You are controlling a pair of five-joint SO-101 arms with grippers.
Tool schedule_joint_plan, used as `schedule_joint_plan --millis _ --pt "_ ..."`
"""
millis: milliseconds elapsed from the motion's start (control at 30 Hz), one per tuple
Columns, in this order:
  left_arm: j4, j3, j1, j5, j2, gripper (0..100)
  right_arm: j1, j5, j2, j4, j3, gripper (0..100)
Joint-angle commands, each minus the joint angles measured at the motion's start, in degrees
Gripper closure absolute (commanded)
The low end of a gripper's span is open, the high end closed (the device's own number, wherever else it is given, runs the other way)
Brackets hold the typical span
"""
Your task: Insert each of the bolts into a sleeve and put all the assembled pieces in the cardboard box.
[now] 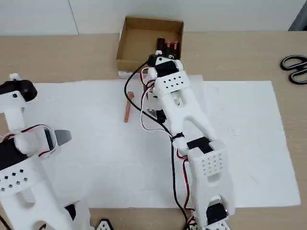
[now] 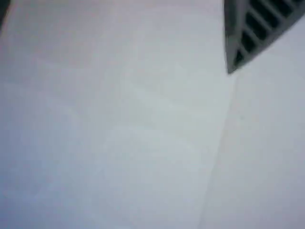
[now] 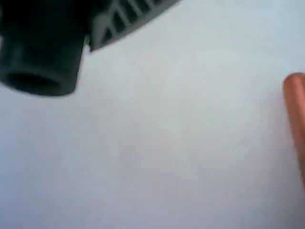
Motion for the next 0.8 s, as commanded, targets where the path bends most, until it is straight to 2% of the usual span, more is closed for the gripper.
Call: schedule_joint_plan --millis 0,200,767 --pt "0.6 0.0 0.0 0.2 -1.0 70 0.5 0.1 -0.7 -1.6 -0.2 87.0" --pt "0.6 0.0 0.0 0.2 -1.0 70 0.3 0.1 1.9 -2.1 -0.2 83.4" --pt "0.6 0.0 0.0 0.2 -1.0 70 0.0 0.2 3.7 -1.3 -0.4 83.7"
